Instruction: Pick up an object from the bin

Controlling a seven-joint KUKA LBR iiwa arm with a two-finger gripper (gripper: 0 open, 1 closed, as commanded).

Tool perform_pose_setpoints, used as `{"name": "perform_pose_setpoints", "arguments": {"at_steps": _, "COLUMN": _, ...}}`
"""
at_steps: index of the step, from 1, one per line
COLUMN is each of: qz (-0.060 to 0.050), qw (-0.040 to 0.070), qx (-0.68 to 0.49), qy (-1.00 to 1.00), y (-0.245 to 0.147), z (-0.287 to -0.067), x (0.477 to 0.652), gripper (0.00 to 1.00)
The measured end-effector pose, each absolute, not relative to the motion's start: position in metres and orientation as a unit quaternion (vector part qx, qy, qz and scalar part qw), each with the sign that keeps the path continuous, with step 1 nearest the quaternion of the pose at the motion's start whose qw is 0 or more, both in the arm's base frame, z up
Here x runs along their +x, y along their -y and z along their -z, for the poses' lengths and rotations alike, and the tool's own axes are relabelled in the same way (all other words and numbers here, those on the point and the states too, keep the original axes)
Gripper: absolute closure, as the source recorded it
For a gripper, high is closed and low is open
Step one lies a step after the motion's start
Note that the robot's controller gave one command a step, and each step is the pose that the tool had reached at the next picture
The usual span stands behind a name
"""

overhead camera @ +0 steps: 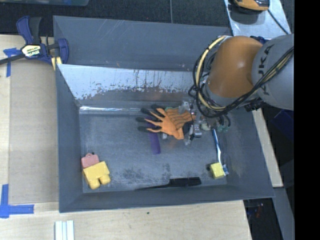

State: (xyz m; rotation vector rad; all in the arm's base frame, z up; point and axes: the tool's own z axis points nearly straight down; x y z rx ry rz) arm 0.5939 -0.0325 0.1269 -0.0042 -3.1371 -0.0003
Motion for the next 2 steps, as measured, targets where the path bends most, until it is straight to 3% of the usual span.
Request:
{"name": "perform_pose_setpoints", "arguments": {"at_steps": 1, "qz": 0.0, "qw": -0.002, "qx": -0.001, "qy": 1.0, "y": 0.032, "z": -0.132, "x": 0.596, "gripper": 0.0}}
{"name": "perform_pose_setpoints", "arguments": {"at_steps": 2, "qz": 0.0, "qw": -0.002, "qx": -0.038, "qy": 0.999, "y": -0.004, "z": -0.073, "x": 0.611, "gripper": 0.0}}
